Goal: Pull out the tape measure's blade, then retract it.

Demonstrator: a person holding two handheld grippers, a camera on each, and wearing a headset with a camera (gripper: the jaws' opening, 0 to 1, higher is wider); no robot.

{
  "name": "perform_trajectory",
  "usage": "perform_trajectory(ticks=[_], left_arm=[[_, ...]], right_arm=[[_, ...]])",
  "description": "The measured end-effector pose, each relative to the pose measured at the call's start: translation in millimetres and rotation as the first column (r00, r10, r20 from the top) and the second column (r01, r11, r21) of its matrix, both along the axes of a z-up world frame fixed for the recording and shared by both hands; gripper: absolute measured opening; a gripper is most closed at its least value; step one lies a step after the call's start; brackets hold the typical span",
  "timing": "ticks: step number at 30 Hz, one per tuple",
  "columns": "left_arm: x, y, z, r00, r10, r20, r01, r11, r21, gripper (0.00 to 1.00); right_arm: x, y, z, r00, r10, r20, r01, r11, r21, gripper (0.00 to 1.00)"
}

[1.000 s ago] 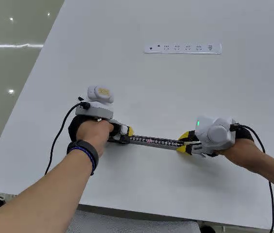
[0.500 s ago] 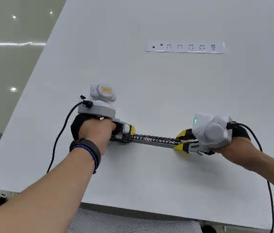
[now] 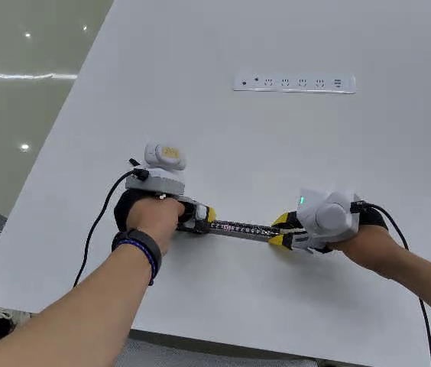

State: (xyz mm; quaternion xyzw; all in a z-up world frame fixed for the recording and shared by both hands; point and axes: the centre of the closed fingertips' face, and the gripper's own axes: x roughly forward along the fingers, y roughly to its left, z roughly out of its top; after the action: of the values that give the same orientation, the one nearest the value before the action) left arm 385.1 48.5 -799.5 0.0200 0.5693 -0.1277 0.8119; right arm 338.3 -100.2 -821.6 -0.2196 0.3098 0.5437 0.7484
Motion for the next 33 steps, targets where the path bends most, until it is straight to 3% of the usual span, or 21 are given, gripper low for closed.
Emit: perform_trajectory(ticks=[26, 33], left_arm=[[0.5, -0.1, -0.5, 1.000, 0.005, 0.003, -0.005, 1.000, 0.005, 0.62], [1.1, 0.3, -0.6, 1.000, 0.001, 0.009, -0.001, 1.000, 0.011, 0.62]], right_arm=[[9.1, 24.1, 0.5, 1.000, 0.003, 0.003, -0.003, 1.000, 0.028, 0.14], [9.9, 40.3, 1.0, 1.000, 0.027, 0.008, -0.027, 0.999, 0.038, 0.14]])
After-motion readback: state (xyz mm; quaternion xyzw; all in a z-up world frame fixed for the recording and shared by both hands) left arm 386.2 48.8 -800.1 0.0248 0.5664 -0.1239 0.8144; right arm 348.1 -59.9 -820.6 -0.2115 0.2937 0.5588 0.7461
